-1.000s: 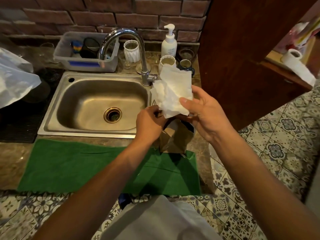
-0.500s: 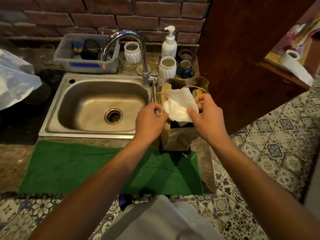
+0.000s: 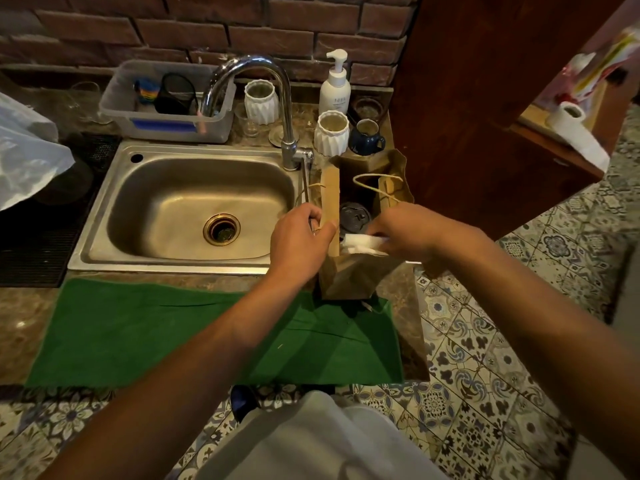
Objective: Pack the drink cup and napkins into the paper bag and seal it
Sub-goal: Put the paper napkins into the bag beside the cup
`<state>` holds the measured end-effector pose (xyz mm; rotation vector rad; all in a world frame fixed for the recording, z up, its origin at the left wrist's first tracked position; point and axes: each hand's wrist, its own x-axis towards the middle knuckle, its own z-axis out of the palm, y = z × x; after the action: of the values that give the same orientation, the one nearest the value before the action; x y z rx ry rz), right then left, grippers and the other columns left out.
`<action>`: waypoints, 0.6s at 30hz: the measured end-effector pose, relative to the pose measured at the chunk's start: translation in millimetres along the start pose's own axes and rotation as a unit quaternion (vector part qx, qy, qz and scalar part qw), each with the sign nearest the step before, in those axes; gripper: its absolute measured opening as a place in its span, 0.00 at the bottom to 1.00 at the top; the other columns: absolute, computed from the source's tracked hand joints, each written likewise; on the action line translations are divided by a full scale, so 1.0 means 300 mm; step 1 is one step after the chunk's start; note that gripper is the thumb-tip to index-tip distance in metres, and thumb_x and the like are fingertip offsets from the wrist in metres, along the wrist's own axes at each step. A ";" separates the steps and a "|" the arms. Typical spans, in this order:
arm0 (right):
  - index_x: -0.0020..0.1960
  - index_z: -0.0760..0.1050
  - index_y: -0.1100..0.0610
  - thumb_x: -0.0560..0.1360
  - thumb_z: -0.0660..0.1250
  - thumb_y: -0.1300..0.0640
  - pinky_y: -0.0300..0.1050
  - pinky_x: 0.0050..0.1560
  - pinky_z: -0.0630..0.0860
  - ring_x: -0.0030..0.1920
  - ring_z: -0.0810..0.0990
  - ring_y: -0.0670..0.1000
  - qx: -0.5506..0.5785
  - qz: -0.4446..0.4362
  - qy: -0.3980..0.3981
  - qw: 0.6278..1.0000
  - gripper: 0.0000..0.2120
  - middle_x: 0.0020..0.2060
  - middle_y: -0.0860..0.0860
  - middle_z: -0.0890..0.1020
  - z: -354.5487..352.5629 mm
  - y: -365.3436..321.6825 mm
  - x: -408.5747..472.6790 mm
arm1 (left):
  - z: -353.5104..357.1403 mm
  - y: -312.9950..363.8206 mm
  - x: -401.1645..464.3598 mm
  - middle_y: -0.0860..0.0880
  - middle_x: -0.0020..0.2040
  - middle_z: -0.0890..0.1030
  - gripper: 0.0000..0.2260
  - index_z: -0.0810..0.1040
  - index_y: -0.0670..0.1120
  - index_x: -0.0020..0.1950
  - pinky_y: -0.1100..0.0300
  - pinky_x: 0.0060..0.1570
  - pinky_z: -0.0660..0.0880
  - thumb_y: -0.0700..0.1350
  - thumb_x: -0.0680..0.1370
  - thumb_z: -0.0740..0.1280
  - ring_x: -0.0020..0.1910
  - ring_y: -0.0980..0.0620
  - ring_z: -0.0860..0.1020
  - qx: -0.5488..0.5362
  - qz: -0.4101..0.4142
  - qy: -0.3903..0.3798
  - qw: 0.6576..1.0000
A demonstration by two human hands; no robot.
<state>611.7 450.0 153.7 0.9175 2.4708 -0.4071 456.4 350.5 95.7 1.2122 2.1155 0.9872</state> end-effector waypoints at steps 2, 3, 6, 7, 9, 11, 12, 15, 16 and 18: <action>0.57 0.81 0.53 0.78 0.67 0.63 0.50 0.50 0.79 0.51 0.81 0.55 0.001 0.021 0.002 1.000 0.11 0.48 0.52 0.82 -0.008 -0.006 0.034 | 0.000 0.007 -0.009 0.54 0.44 0.78 0.06 0.76 0.51 0.48 0.58 0.41 0.68 0.51 0.79 0.71 0.43 0.52 0.76 0.001 0.007 -0.004 1.000; 0.57 0.81 0.53 0.78 0.67 0.63 0.49 0.50 0.78 0.52 0.81 0.55 0.009 0.029 -0.007 1.000 0.11 0.49 0.53 0.82 -0.013 -0.008 0.049 | 0.000 0.009 -0.011 0.54 0.44 0.78 0.06 0.76 0.52 0.48 0.58 0.42 0.68 0.51 0.79 0.71 0.44 0.52 0.76 0.001 0.008 -0.004 1.000; 0.56 0.82 0.55 0.80 0.65 0.63 0.49 0.53 0.79 0.53 0.80 0.55 0.027 0.051 -0.065 0.996 0.10 0.50 0.53 0.83 -0.012 -0.019 0.091 | 0.002 0.001 -0.008 0.53 0.46 0.80 0.06 0.78 0.50 0.50 0.55 0.44 0.73 0.51 0.79 0.71 0.46 0.50 0.78 -0.006 0.005 0.000 1.000; 0.57 0.83 0.56 0.80 0.65 0.62 0.49 0.53 0.79 0.53 0.80 0.55 0.017 0.063 -0.068 0.996 0.10 0.50 0.53 0.82 -0.006 -0.026 0.104 | 0.004 -0.005 -0.006 0.52 0.47 0.81 0.06 0.79 0.50 0.50 0.53 0.46 0.76 0.51 0.78 0.71 0.48 0.49 0.79 -0.007 0.004 0.000 1.000; 0.59 0.82 0.58 0.79 0.66 0.62 0.49 0.48 0.77 0.48 0.79 0.55 -0.017 0.083 -0.048 0.995 0.12 0.48 0.54 0.81 0.010 -0.044 0.130 | 0.007 -0.014 -0.004 0.52 0.47 0.82 0.07 0.79 0.50 0.50 0.48 0.48 0.78 0.52 0.78 0.71 0.49 0.48 0.79 -0.001 0.010 0.002 1.000; 0.58 0.81 0.58 0.77 0.68 0.60 0.49 0.45 0.75 0.46 0.76 0.55 -0.042 0.092 -0.026 0.995 0.10 0.45 0.53 0.78 0.019 -0.061 0.142 | 0.009 -0.023 -0.005 0.52 0.47 0.81 0.07 0.79 0.50 0.51 0.48 0.49 0.78 0.53 0.79 0.71 0.50 0.48 0.78 0.016 0.022 0.004 1.000; 0.55 0.81 0.57 0.77 0.68 0.60 0.49 0.44 0.74 0.45 0.75 0.55 -0.050 0.096 -0.019 0.994 0.08 0.43 0.52 0.77 0.019 -0.063 0.144 | 0.008 -0.027 -0.003 0.53 0.47 0.80 0.08 0.79 0.50 0.52 0.49 0.49 0.77 0.53 0.79 0.70 0.50 0.48 0.78 0.022 0.028 0.006 0.999; 0.44 0.77 0.56 0.76 0.69 0.59 0.48 0.40 0.72 0.37 0.75 0.53 -0.051 0.103 0.006 0.993 0.03 0.36 0.51 0.75 0.014 -0.052 0.145 | -0.005 -0.038 0.010 0.52 0.48 0.81 0.09 0.79 0.49 0.52 0.51 0.48 0.76 0.53 0.79 0.71 0.50 0.49 0.78 0.024 0.040 0.013 0.999; 0.44 0.78 0.56 0.77 0.69 0.58 0.48 0.40 0.72 0.37 0.76 0.52 -0.047 0.102 0.015 0.994 0.03 0.36 0.51 0.76 0.012 -0.049 0.142 | -0.009 -0.040 0.014 0.52 0.48 0.81 0.09 0.79 0.49 0.53 0.51 0.48 0.76 0.53 0.79 0.71 0.50 0.49 0.78 0.023 0.040 0.013 0.999; 0.52 0.81 0.55 0.78 0.69 0.57 0.48 0.41 0.74 0.43 0.80 0.55 -0.036 0.090 0.034 0.995 0.05 0.42 0.53 0.81 0.012 -0.047 0.135 | -0.015 -0.040 0.018 0.53 0.48 0.80 0.08 0.79 0.50 0.53 0.52 0.48 0.76 0.53 0.79 0.71 0.50 0.49 0.78 0.024 0.038 0.012 0.999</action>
<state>576.3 459.8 131.1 1.1302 2.4202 -0.2267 444.6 349.7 88.6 1.3188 2.1375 0.9930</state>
